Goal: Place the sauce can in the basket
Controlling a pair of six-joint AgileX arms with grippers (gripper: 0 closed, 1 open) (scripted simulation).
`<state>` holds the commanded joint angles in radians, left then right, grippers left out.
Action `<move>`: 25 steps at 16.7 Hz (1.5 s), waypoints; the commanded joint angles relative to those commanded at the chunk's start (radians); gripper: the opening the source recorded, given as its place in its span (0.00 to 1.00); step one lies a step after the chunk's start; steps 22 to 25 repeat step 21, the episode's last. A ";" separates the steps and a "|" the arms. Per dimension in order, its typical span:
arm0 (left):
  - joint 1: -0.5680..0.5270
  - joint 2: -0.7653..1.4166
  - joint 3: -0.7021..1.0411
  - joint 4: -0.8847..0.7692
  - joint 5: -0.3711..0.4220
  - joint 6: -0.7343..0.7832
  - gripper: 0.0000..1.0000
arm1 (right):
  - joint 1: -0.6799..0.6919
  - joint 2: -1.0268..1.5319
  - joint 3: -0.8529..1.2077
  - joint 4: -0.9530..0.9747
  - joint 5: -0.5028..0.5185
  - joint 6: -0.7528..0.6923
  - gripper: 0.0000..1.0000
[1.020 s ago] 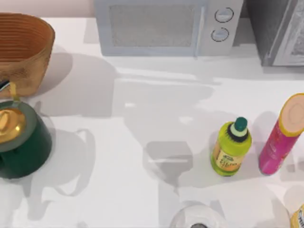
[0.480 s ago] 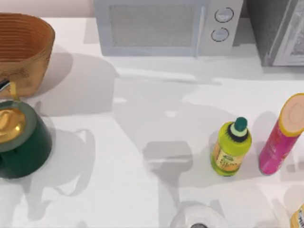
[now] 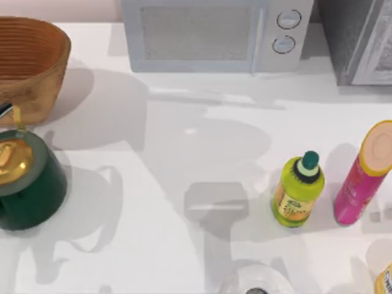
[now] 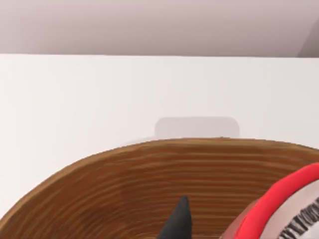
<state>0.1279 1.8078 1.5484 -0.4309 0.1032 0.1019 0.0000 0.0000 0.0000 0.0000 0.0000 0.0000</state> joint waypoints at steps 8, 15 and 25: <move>0.000 0.000 0.000 0.000 0.000 0.000 0.45 | 0.000 0.000 0.000 0.000 0.000 0.000 1.00; 0.000 0.000 0.000 0.000 0.000 0.000 0.98 | 0.000 0.000 0.000 0.000 0.000 0.000 1.00; 0.000 0.000 0.000 0.000 0.000 0.000 1.00 | 0.000 0.000 0.000 0.000 0.000 0.000 1.00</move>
